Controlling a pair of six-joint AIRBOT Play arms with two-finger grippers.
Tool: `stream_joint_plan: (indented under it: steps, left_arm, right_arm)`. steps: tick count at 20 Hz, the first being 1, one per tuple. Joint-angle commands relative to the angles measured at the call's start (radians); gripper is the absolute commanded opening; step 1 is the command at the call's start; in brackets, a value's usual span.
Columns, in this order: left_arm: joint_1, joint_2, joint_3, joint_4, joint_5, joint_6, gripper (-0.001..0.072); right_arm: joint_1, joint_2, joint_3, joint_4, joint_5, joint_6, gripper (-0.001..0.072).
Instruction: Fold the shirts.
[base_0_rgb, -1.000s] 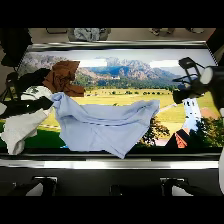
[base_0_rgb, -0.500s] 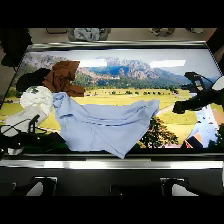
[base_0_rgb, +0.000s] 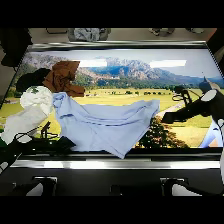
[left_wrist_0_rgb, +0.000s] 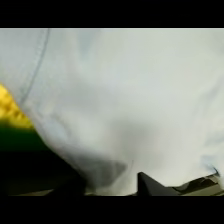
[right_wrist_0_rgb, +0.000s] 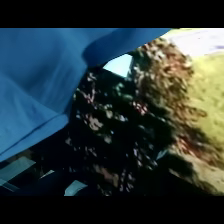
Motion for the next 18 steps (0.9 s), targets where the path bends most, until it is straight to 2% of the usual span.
stream_joint_plan:
  steps: [1, 2, 3, 6, 8, 12, 13, 14, 15, 16, 18]
  left_arm:
    - [-0.061, -0.05, -0.003, -0.029, 0.124, -0.02, 0.0141]
    - [-0.06, -0.047, -0.001, -0.028, 0.127, -0.003, 0.0053]
    - [-0.06, -0.042, 0.008, -0.027, 0.125, 0.019, 0.003]
    - [-0.06, -0.013, 0.04, -0.026, 0.114, 0.043, 0.003]
    - [-0.061, 0.021, 0.056, -0.026, 0.114, 0.043, 0.003]
    - [-0.061, 0.074, 0.074, -0.027, 0.114, 0.051, 0.003]
    - [-0.061, 0.084, 0.083, -0.027, 0.114, 0.066, 0.003]
    - [-0.06, 0.092, 0.098, -0.027, 0.114, 0.08, 0.003]
    - [-0.06, 0.101, 0.122, -0.026, 0.113, 0.089, 0.003]
    - [-0.056, 0.112, 0.158, -0.026, 0.109, 0.102, 0.003]
    - [-0.03, 0.145, 0.299, -0.026, 0.069, 0.138, 0.0029]
  right_arm:
    - [0.007, -0.001, -0.137, 0.145, -0.04, -0.041, 0.0706]
    - [0.028, -0.001, -0.163, 0.142, -0.053, -0.042, 0.0706]
    - [0.065, -0.001, -0.188, 0.143, -0.072, -0.042, 0.0706]
    - [0.204, -0.002, -0.216, 0.142, -0.181, -0.019, 0.071]
    - [0.263, -0.02, -0.216, 0.151, -0.256, 0.064, 0.071]
    - [0.351, -0.092, -0.216, 0.22, -0.306, 0.117, 0.0705]
    - [0.369, -0.104, -0.216, 0.222, -0.329, 0.135, 0.0685]
    - [0.383, -0.105, -0.216, 0.224, -0.366, 0.135, 0.0489]
    - [0.386, -0.098, -0.21, 0.224, -0.386, 0.135, 0.0141]
    - [0.381, -0.084, -0.193, 0.223, -0.396, 0.13, 0.0051]
    - [0.36, -0.02, -0.114, 0.19, -0.397, 0.079, 0.0049]
